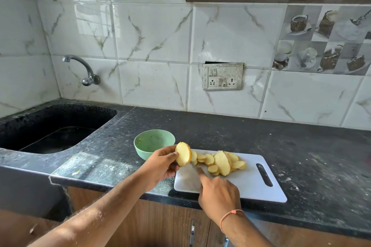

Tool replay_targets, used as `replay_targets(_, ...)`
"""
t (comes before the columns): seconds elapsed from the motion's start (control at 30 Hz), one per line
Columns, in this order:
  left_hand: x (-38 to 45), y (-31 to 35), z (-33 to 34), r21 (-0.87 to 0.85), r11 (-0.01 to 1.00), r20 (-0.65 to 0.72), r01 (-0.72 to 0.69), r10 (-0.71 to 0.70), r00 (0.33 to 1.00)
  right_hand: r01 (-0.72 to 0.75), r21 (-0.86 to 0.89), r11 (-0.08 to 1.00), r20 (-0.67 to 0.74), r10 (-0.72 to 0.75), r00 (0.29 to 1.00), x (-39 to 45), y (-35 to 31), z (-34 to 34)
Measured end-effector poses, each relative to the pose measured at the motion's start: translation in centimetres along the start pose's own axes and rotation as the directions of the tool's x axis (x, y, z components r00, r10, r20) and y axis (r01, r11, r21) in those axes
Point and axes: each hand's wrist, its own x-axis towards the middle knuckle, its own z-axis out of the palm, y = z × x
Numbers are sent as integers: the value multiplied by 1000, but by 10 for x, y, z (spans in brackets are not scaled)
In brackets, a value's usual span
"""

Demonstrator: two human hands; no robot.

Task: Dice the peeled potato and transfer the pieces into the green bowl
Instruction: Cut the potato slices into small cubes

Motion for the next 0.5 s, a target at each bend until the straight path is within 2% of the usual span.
replay_targets(0.17, 2, -10, 8, 319, 947, -7, -46, 51, 999, -61, -3, 998, -18, 61, 998, 3, 14, 3)
replay_targets(0.33, 0, -15, 8, 620, 779, -23, -89, 131, 991, -47, 129, 991, -58, 55, 997, 1, 21, 4)
replay_targets(0.43, 1, -11, 5, 792, 607, 35, -65, 61, 998, -35, 201, 979, -84, 53, 995, 1, 27, 3)
replay_targets(0.5, 3, -8, 3, 820, 569, 79, -55, -17, 997, -24, 226, 974, -96, 47, 994, 1, 29, 2)
